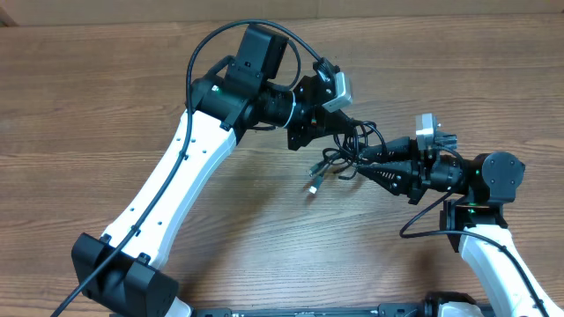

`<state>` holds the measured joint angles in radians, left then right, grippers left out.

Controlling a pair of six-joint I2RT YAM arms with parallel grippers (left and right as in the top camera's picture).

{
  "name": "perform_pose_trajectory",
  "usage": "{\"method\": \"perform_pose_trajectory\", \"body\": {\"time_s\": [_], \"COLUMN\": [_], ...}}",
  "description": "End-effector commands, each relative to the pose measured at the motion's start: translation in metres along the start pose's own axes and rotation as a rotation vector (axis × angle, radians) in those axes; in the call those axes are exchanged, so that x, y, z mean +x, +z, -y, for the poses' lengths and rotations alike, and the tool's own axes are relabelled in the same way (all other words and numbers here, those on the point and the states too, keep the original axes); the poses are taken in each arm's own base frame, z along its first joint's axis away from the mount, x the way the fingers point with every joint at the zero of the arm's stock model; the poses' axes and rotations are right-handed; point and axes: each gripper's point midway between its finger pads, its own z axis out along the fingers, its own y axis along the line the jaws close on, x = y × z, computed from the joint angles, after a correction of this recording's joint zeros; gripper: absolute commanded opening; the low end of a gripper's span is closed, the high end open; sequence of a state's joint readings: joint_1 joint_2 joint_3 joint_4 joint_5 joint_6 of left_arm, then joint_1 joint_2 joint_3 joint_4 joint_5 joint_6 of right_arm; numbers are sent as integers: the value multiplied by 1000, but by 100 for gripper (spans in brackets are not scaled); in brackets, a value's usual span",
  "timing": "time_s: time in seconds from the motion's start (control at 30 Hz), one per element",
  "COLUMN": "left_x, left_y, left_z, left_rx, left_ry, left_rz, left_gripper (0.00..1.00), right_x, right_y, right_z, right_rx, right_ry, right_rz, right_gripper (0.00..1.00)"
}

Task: Untangle cables

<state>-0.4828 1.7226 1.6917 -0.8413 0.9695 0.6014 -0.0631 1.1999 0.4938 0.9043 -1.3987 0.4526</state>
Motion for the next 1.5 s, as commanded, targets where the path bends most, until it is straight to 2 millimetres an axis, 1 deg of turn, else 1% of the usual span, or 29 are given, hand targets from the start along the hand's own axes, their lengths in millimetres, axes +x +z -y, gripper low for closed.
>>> {"method": "perform_pose_trajectory", "body": {"time_s": [0.0,0.1,0.13,0.2,0.27,0.37,0.53,0.6,0.7,0.83,0.93,1.03,1.23,1.33,1.4,1.47], "left_x": [-12,-11,-10,-6,-1,8,21,26,32,39,43,43,38,35,30,27], "left_y": [-3,-5,-6,-8,-10,-10,-12,-13,-14,-16,-17,-19,-19,-20,-20,-19], "left_z": [4,2,1,1,3,10,22,27,34,43,49,54,59,58,58,57], "left_rx": [21,16,15,16,22,46,84,102,126,155,176,198,224,224,230,229], "left_ry": [35,29,23,-1,-12,5,19,24,35,49,62,87,107,118,129,145], "left_rz": [34,33,31,21,6,-22,-62,-80,-97,-117,-127,-120,-84,-67,-38,-21], "left_gripper": [4,4,4,5,4,4,4,4,4,4,4,4,4,4,4,4], "right_x": [-7,-7,-7,-7,-7,-7,-8,-7,-7,-7,-7,-7,-10,-7,-4,-1], "right_y": [1,1,1,1,1,1,1,1,1,1,1,0,-11,-12,-12,-12], "right_z": [0,0,0,0,0,0,0,0,-1,-2,-2,0,10,14,15,13], "right_rx": [1,2,2,2,2,2,4,2,1,-5,-5,2,58,66,66,52], "right_ry": [-24,-24,-24,-24,-27,-33,-41,-72,-139,-295,-400,-472,-478,-434,-404,-390], "right_rz": [6,6,6,6,6,6,7,6,5,3,3,4,7,2,-2,-8], "right_gripper": [41,63,68,75,80,83,84,84,85,84,72,69,68,68,67,67]}}
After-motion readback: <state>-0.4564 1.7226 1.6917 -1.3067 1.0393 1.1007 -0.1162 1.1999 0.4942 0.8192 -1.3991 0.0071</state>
